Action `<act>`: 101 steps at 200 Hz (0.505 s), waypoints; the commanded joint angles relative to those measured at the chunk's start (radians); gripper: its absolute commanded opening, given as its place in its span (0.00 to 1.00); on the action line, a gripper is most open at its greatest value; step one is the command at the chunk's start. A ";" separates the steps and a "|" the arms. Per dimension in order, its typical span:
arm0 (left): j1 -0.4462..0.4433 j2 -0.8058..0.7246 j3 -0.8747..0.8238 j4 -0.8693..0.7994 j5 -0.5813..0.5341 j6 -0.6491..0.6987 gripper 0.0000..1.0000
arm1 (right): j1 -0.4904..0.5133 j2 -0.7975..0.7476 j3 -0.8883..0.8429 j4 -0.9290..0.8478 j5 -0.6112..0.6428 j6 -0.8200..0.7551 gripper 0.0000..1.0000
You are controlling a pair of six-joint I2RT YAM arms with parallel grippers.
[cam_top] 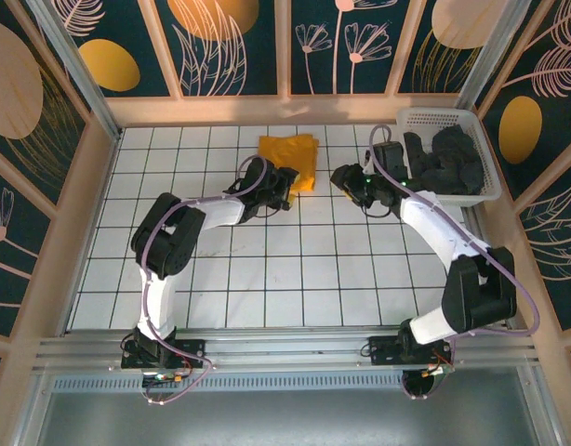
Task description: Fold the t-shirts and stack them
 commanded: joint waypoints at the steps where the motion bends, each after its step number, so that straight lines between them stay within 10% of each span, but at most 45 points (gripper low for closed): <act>1: -0.009 0.084 0.044 0.078 -0.067 -0.146 0.64 | -0.003 -0.067 -0.023 -0.017 0.011 0.029 0.50; 37: -0.009 0.226 0.193 0.074 -0.082 -0.179 0.60 | -0.005 -0.118 -0.038 -0.046 0.009 0.028 0.50; 74: 0.013 0.249 0.168 0.134 -0.169 -0.257 0.09 | -0.012 -0.138 -0.062 -0.058 -0.008 0.020 0.50; 101: 0.104 0.209 0.097 0.210 -0.127 -0.201 0.00 | -0.016 -0.135 -0.061 -0.042 -0.031 0.019 0.50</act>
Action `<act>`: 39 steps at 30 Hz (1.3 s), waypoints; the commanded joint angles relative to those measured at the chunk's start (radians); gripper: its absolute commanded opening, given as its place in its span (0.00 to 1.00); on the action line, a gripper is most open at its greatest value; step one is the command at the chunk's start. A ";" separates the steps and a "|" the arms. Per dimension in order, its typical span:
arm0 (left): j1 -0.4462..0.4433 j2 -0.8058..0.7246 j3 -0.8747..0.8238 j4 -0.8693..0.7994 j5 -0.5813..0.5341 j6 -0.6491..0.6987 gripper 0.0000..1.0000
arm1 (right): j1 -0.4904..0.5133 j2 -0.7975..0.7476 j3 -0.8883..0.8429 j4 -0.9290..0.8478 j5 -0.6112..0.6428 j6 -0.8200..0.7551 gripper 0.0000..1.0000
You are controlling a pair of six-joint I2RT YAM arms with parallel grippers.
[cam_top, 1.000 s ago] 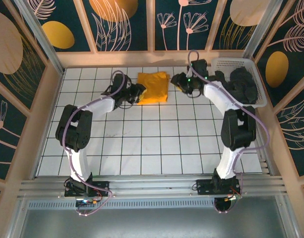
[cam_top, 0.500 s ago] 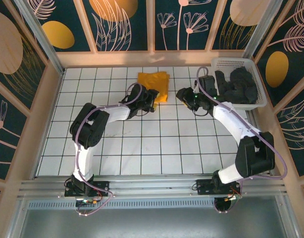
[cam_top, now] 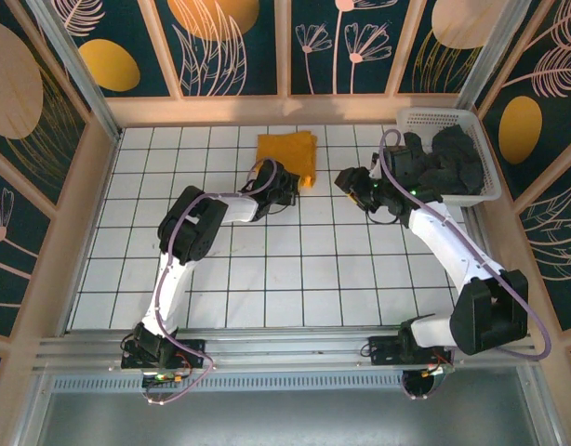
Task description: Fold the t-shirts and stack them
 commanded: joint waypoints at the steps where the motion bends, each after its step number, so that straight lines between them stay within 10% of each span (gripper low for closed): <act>1: 0.102 -0.031 -0.075 0.090 -0.013 -0.012 0.00 | -0.010 -0.025 -0.015 0.000 -0.028 -0.001 0.50; 16: 0.742 -0.150 -0.146 -0.123 0.447 0.829 0.00 | 0.031 0.098 0.061 0.036 -0.058 -0.009 0.49; 28: 0.852 -0.116 0.020 -0.484 0.377 1.245 0.00 | 0.097 0.057 0.003 0.476 -0.233 0.016 0.47; 32: 0.853 -0.208 -0.035 -0.513 0.257 1.243 0.43 | 0.093 0.021 -0.021 0.589 -0.233 0.037 0.55; 33: 0.852 -0.251 -0.065 -0.505 0.239 1.228 0.60 | 0.090 0.018 -0.019 0.582 -0.224 0.038 0.59; 34: 0.849 -0.294 -0.099 -0.486 0.233 1.215 0.97 | 0.083 0.017 -0.015 0.565 -0.212 0.038 0.63; 35: 0.844 -0.350 -0.136 -0.471 0.228 1.201 0.99 | 0.074 0.013 -0.010 0.532 -0.185 0.042 0.70; 36: 0.833 -0.407 -0.169 -0.465 0.218 1.190 0.99 | 0.060 0.006 -0.005 0.489 -0.151 0.043 0.98; 39: 0.758 -0.631 -0.279 -0.448 0.094 1.186 0.99 | -0.015 -0.006 0.019 0.368 -0.104 0.023 0.99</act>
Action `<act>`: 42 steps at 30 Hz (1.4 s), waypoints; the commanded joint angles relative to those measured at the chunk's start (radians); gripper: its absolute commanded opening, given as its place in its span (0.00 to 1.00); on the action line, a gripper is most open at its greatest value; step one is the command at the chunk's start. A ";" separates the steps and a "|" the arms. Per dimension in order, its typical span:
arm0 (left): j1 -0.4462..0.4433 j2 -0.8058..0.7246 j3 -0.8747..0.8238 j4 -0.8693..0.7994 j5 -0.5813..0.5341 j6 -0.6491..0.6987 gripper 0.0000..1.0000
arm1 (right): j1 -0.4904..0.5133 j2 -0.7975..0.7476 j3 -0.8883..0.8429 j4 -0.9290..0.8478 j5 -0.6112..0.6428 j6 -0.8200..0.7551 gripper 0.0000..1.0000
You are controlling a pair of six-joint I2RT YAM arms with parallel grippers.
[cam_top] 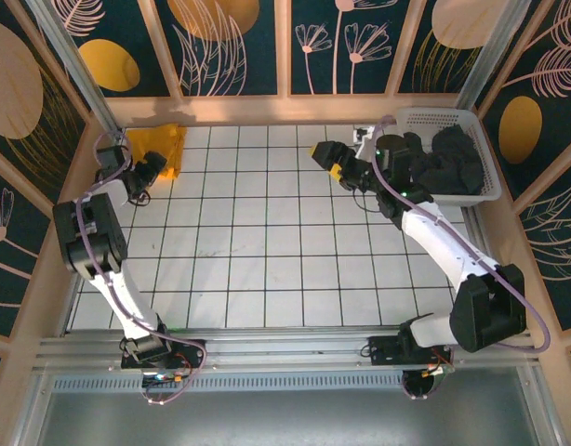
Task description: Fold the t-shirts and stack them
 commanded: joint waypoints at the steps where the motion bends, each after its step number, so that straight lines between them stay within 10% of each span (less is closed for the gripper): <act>1: -0.112 -0.303 -0.123 0.040 -0.194 -0.011 0.99 | -0.094 -0.035 0.038 -0.122 0.073 -0.032 0.99; 5: -0.297 -0.578 -0.272 0.075 -0.508 -0.120 0.99 | -0.200 -0.104 0.093 -0.292 0.214 -0.139 0.99; 11: -0.531 -0.808 -0.488 0.020 -1.122 -0.112 0.99 | -0.230 -0.297 -0.022 -0.277 0.757 -0.269 0.99; 14: -0.531 -0.875 -0.670 0.255 -1.102 0.298 0.99 | -0.228 -0.422 -0.296 0.014 0.944 -0.333 0.99; 20: -0.530 -0.867 -0.983 0.711 -1.031 0.550 0.99 | -0.223 -0.328 -0.531 0.127 1.061 -0.585 0.99; 35: -0.314 -0.411 -0.855 0.982 -0.760 0.585 0.99 | -0.292 0.076 -0.695 0.820 0.793 -0.793 0.99; 42: -0.314 -0.354 -1.140 1.597 -0.692 0.625 0.99 | -0.345 0.138 -0.812 1.091 0.660 -0.796 0.99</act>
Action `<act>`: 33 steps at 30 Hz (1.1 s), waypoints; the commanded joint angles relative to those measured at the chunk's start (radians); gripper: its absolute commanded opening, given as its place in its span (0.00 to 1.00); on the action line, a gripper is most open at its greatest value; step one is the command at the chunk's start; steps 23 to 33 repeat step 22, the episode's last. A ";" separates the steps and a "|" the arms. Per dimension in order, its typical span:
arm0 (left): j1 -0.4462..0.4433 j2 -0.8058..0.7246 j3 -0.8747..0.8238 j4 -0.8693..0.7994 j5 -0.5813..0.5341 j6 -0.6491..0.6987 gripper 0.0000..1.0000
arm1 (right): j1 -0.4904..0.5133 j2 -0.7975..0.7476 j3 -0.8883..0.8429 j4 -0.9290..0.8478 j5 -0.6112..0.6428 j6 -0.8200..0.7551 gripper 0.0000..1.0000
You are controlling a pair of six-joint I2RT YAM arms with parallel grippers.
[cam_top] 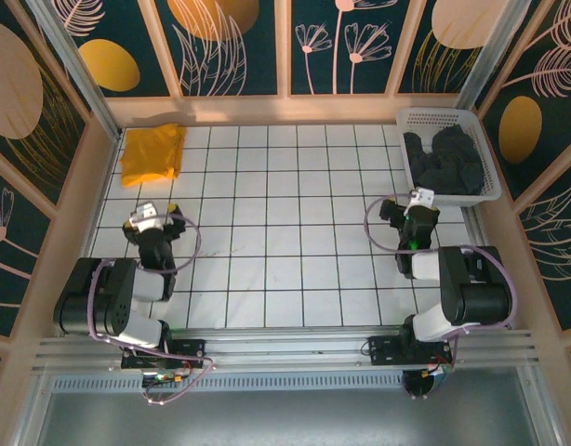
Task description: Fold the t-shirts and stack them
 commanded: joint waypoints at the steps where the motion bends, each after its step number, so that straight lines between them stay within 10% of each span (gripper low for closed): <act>1: 0.005 0.018 -0.013 0.214 0.037 0.019 0.99 | -0.022 0.029 -0.110 0.319 -0.076 -0.009 0.99; 3: 0.011 0.031 0.102 0.008 0.048 0.020 0.99 | -0.022 0.038 -0.109 0.329 -0.062 -0.003 0.99; 33: 0.017 0.023 0.087 0.020 0.058 0.012 0.99 | -0.036 0.044 -0.085 0.286 -0.144 -0.018 0.99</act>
